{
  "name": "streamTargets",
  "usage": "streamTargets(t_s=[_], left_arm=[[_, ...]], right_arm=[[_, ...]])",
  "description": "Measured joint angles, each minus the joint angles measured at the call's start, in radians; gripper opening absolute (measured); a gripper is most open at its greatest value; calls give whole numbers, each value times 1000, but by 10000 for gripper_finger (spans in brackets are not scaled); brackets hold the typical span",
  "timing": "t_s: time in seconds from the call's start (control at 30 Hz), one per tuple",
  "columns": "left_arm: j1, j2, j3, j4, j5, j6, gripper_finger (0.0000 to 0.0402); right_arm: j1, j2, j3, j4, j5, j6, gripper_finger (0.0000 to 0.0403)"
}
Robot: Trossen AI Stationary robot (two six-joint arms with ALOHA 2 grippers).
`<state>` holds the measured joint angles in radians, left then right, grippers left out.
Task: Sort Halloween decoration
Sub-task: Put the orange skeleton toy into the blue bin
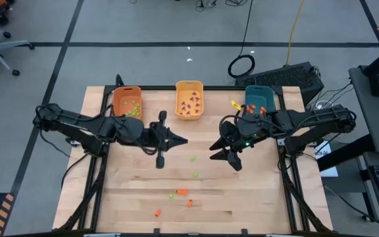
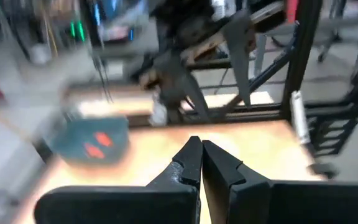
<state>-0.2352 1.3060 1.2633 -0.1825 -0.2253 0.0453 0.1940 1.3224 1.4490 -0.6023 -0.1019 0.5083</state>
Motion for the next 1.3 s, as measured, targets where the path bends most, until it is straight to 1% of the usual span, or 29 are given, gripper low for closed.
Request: streamTargets(t_s=[0.1,0.17,0.23,0.3,0.33,0.47,0.53,0.63,0.77,0.83,0.9,1.1,1.17,1.23,1.3], left_arm=[[-8,0,0,-78,35,-298,13],[-22,0,0,-168,96,-484,13],[-48,6,0,-265,174,-624,13],[-87,16,0,-340,229,-711,13],[-114,22,0,-373,237,-741,13],[-216,48,0,-451,249,-886,13],[-261,71,0,-474,249,-984,13],[-323,119,0,-500,248,-1136,13],[-386,196,0,-531,266,-1340,21],[-410,235,0,-523,279,-1403,38],[-432,264,0,-523,280,-1469,67],[-493,335,0,-506,249,-1657,181],[-510,354,0,-505,246,-1720,212],[-524,368,0,-503,246,-1783,235],[-535,372,0,-500,246,-1831,248]], right_arm=[[0,0,0,-6,0,3,171],[0,0,0,-15,0,3,171],[0,0,0,-25,0,3,171],[0,0,0,-34,0,-3,171],[0,0,0,-37,0,-10,171],[0,0,0,-39,1,-40,171],[0,0,0,-38,8,-50,171],[0,0,0,-38,49,-52,171],[-1,0,0,-39,54,-50,171],[-1,0,0,-38,54,-50,171],[-1,0,0,-38,54,-50,171],[-1,0,0,-38,54,-49,171],[-1,0,0,-38,54,-42,171],[-1,0,0,-38,56,-19,171],[0,0,0,-39,78,10,171]])
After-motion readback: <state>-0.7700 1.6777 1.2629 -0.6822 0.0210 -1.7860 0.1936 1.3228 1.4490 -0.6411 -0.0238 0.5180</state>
